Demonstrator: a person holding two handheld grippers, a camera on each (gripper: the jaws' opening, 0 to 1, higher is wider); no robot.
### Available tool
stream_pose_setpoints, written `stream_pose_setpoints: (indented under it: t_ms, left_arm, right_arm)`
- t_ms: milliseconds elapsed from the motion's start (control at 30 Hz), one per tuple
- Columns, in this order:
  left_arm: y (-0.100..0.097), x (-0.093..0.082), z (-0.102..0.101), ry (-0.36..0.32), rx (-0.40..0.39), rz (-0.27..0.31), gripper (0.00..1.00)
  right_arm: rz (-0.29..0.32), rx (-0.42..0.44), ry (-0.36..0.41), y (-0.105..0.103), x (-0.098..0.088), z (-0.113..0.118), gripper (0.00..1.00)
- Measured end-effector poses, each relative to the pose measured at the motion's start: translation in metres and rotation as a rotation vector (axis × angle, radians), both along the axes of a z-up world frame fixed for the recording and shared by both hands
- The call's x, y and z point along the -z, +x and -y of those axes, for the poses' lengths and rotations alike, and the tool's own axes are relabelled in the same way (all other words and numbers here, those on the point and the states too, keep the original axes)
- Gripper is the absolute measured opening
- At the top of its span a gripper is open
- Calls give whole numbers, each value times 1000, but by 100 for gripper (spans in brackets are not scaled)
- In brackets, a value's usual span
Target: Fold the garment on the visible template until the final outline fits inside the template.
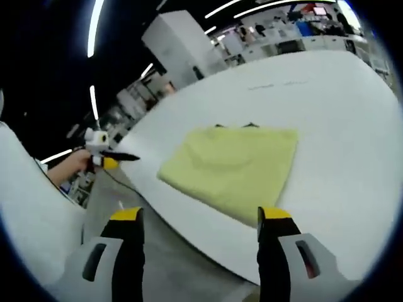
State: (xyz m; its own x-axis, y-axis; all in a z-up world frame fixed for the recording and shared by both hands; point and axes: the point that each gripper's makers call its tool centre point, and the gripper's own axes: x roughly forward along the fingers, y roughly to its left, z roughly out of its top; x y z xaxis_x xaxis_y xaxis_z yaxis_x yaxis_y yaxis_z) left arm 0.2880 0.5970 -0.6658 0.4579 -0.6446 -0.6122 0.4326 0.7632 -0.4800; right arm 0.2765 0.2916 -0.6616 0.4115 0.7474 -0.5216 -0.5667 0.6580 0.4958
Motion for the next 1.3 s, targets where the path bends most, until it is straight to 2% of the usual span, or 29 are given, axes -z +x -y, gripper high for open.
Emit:
stream_pose_setpoints:
  t_ms: [200,533,767,1300]
  left_arm:
    - [8,4,3,9,12,-5,84]
    - [27,7,11,9,22,-16,81]
    - [37,12,16,40,54,-21,78]
    - [60,27,27,56,91,-51,73]
  right_arm:
    - [-5,5,10,8,2,-1,69]
    - [5,-33,-42,26,10,-6,67]
    - [4,-60,-39,39,13,-10,63]
    - [-14,-116,-61,63,28,-17,61]
